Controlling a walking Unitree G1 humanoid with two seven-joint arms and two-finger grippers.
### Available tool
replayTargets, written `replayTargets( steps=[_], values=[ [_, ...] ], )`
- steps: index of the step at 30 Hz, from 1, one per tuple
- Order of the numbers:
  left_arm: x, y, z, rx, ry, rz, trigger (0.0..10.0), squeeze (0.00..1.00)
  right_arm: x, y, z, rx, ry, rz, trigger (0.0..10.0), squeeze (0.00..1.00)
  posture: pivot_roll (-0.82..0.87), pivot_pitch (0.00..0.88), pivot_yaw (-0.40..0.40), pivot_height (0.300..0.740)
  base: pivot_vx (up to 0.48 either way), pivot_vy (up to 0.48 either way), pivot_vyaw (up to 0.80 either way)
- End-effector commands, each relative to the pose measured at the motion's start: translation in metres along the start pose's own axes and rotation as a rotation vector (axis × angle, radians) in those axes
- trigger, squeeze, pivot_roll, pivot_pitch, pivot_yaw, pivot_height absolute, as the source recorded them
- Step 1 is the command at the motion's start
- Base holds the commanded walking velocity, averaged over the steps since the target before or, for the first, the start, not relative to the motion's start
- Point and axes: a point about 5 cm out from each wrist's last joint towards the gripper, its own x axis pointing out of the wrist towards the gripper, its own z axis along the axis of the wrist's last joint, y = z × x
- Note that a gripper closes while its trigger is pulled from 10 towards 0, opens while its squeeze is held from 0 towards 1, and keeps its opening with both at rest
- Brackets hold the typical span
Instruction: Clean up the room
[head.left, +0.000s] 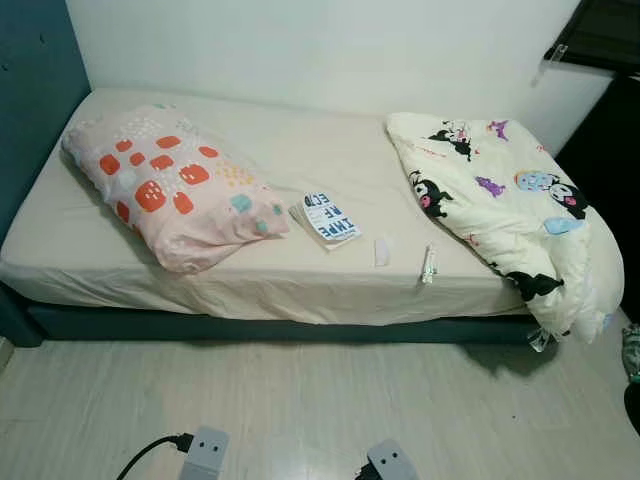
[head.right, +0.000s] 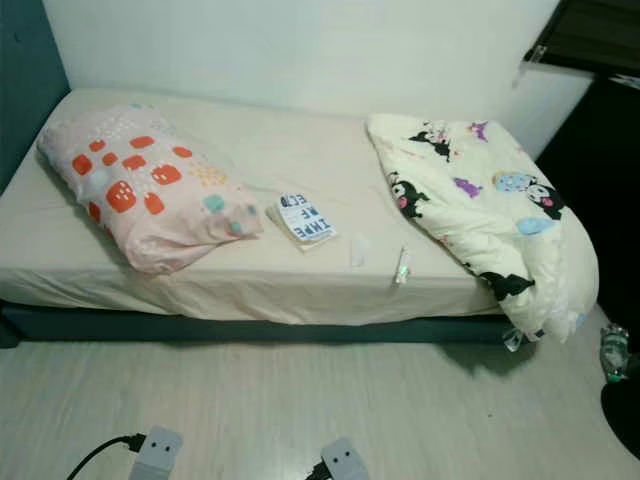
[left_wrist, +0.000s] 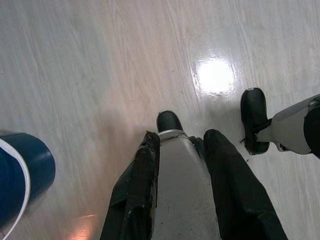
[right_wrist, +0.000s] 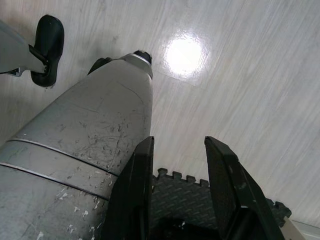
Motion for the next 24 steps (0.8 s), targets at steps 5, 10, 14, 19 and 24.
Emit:
replayTargets(
  steps=[5,10,14,19,24],
  values=[
    [-0.002,-0.005,-0.008,-0.001,0.026,-0.011,10.0,0.0,-0.001,-0.004,-0.006,-0.019,0.015,-0.019,10.0,0.0,0.05,0.0,-0.083,0.74,0.0,0.0,0.0],
    [-0.001,-0.003,0.003,-0.028,-0.036,-0.003,10.0,0.0,-0.001,-0.007,0.005,0.008,-0.084,-0.075,10.0,0.0,0.06,0.0,-0.076,0.74,0.0,0.0,0.0],
    [0.002,0.007,0.019,-0.048,-0.115,0.036,10.0,0.0,-0.003,-0.012,0.032,0.082,-0.226,-0.123,10.0,0.0,0.06,0.0,-0.064,0.74,0.0,0.0,0.0],
    [0.003,0.018,0.038,-0.071,-0.199,0.084,10.0,0.0,-0.006,-0.013,0.065,0.199,-0.39,-0.104,10.0,0.0,0.06,0.0,-0.055,0.74,0.0,0.0,0.0],
    [0.002,0.02,0.051,-0.095,-0.263,0.084,10.0,0.0,-0.01,-0.012,0.086,0.257,-0.497,-0.079,10.0,0.0,0.06,0.0,-0.048,0.74,0.0,0.0,0.0]
  ],
)
